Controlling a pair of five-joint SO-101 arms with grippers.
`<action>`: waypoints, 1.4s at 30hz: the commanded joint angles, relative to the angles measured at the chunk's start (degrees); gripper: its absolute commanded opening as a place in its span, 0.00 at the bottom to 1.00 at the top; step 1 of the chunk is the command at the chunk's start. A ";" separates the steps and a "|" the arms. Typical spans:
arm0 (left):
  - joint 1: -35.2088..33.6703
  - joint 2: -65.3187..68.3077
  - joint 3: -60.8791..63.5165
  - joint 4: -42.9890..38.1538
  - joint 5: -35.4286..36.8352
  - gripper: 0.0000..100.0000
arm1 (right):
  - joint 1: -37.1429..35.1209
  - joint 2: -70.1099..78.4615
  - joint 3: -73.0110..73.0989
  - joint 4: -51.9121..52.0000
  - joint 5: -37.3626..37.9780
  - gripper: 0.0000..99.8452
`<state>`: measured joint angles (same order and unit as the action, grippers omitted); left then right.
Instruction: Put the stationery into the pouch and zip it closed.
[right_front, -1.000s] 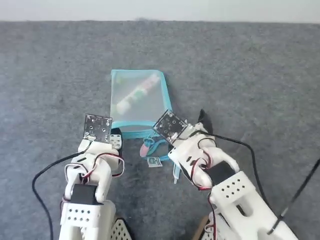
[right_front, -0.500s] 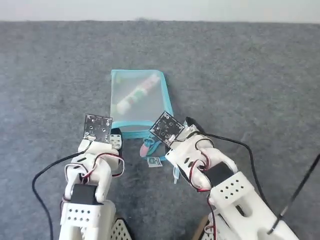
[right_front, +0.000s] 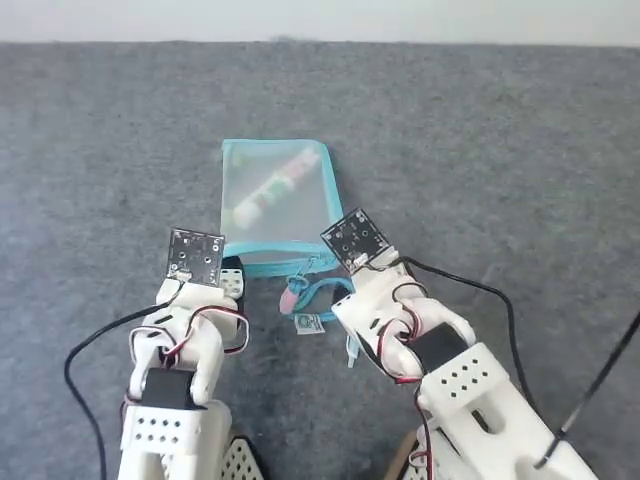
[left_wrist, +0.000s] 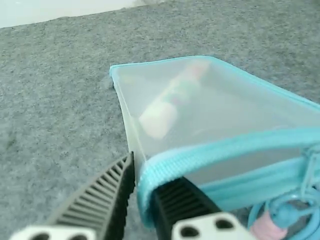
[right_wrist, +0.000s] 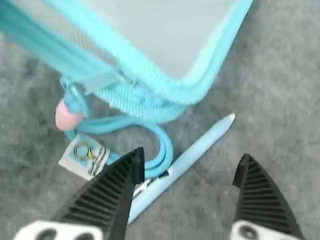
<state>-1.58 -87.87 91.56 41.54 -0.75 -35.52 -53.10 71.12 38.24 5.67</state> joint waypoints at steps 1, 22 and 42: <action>-0.18 0.44 -1.27 0.00 -0.62 0.01 | 0.48 -2.33 -0.35 -2.51 -0.70 0.28; -0.26 0.44 -1.27 0.00 -0.62 0.01 | 0.48 -2.33 -0.62 -2.24 -0.70 0.28; 0.09 0.44 -0.31 -1.67 -0.62 0.01 | 0.57 3.21 -5.27 13.76 0.18 0.24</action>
<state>-1.58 -87.87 91.56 41.54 -0.75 -34.11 -52.31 69.45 51.78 5.58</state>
